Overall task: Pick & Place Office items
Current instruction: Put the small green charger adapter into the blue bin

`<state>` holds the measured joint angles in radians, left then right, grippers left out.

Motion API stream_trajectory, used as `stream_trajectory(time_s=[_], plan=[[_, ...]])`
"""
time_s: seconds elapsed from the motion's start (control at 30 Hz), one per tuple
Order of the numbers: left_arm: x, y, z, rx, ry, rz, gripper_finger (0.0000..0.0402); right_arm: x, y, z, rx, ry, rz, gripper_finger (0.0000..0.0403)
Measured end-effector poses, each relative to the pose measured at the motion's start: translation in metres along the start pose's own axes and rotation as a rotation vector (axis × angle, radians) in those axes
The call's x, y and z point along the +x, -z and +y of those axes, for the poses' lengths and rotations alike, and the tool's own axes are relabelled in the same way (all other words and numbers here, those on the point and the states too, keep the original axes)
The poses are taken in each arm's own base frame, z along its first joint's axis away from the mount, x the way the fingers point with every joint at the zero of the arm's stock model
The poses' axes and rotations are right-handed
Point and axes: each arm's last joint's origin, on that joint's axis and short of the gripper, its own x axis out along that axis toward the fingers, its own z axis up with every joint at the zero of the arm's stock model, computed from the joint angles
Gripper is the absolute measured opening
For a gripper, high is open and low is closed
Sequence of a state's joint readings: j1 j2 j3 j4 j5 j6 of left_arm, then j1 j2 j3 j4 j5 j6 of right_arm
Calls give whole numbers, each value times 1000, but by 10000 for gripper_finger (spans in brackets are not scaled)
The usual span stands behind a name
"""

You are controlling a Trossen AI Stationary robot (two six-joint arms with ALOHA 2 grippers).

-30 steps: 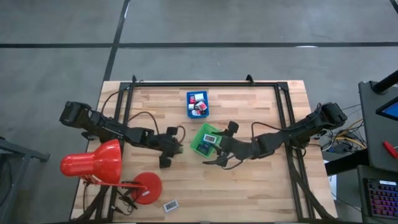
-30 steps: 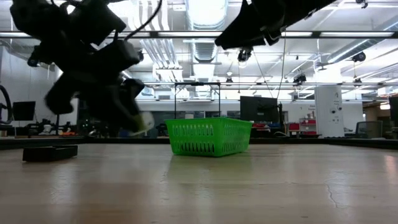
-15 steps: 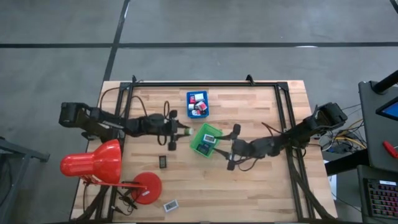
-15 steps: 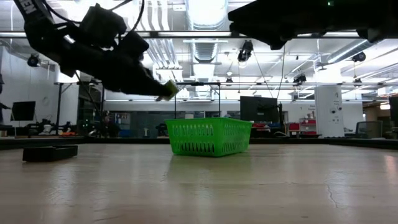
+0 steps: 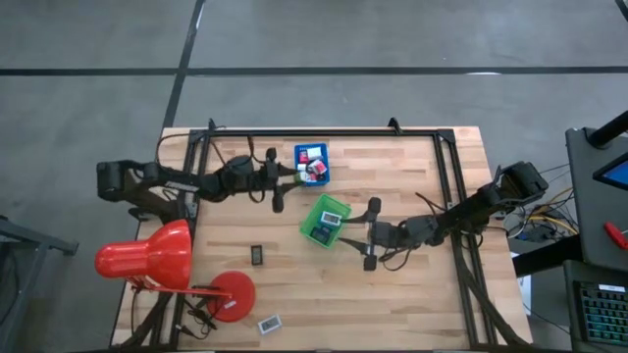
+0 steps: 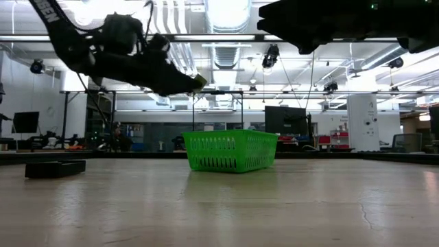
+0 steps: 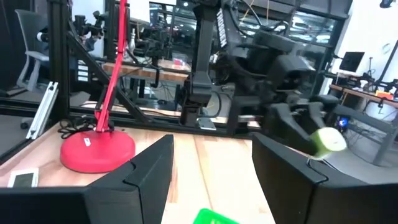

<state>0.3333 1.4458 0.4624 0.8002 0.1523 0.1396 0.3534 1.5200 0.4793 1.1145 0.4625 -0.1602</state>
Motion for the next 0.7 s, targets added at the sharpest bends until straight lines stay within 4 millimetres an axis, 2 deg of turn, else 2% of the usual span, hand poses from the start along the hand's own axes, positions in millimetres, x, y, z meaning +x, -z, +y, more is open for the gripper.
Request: stream_trajectory(time_s=[0.3,0.47,0.57,0.7], plan=[[43,4,33,-95,-26,109,131,0,0,0,-1,0,1,212],[70,9,51,-133,-37,271,131,0,0,0,-2,0,4,212],[81,11,61,-151,-63,339,131,0,1,0,0,4,8,212],[86,14,68,-140,-139,401,131,0,1,1,-1,3,10,212]])
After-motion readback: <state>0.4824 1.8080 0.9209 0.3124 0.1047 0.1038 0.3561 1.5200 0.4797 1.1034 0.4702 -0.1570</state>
